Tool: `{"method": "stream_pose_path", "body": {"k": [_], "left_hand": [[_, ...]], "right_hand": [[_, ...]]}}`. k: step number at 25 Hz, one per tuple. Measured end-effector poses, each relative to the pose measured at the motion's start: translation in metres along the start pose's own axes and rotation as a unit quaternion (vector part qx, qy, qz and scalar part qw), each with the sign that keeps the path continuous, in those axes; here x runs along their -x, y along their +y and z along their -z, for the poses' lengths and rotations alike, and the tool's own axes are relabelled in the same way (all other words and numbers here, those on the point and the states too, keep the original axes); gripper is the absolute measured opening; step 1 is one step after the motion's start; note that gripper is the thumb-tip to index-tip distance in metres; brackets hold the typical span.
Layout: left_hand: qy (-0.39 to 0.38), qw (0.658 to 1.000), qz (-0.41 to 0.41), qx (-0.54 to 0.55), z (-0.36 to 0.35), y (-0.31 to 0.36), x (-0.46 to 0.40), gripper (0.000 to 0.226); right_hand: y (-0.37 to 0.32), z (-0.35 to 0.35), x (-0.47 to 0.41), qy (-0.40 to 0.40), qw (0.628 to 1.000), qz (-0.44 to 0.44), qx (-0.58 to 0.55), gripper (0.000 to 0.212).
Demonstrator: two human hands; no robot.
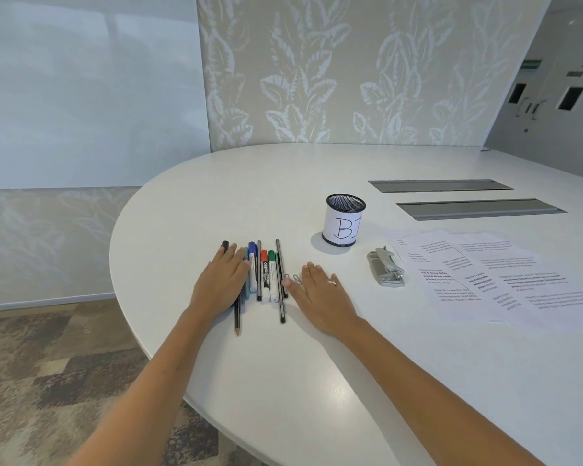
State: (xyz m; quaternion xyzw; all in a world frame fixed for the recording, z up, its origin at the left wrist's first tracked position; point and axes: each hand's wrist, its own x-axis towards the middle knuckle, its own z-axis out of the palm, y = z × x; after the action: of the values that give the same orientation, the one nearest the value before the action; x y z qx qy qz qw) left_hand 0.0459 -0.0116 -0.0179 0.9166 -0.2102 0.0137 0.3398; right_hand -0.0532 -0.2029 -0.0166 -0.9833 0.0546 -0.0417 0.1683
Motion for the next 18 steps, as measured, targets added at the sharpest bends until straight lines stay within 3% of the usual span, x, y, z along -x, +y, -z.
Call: {"method": "stream_pose_path", "body": {"k": [5, 9, 13, 15, 18], "left_hand": [[0.008, 0.999, 0.014, 0.031, 0.000, -0.001, 0.001, 0.048], [0.000, 0.999, 0.015, 0.030, 0.000, 0.002, 0.000, 0.047], [0.010, 0.998, 0.024, 0.063, -0.001, 0.001, 0.001, 0.047], [-0.002, 0.990, 0.057, 0.131, 0.001, 0.003, 0.001, 0.048], [0.017, 0.931, 0.125, 0.343, 0.011, 0.013, 0.009, 0.044]], "right_hand": [[0.007, -0.004, 0.017, -0.018, 0.998, 0.024, 0.063, 0.114], [0.000, -0.005, 0.009, -0.034, 0.997, 0.018, 0.066, 0.108], [0.001, -0.005, 0.008, -0.034, 0.998, 0.020, 0.049, 0.087], [0.006, 0.001, 0.013, -0.028, 0.999, 0.032, 0.006, 0.084], [0.023, 0.016, 0.030, -0.009, 0.994, 0.045, -0.096, 0.076]]}}
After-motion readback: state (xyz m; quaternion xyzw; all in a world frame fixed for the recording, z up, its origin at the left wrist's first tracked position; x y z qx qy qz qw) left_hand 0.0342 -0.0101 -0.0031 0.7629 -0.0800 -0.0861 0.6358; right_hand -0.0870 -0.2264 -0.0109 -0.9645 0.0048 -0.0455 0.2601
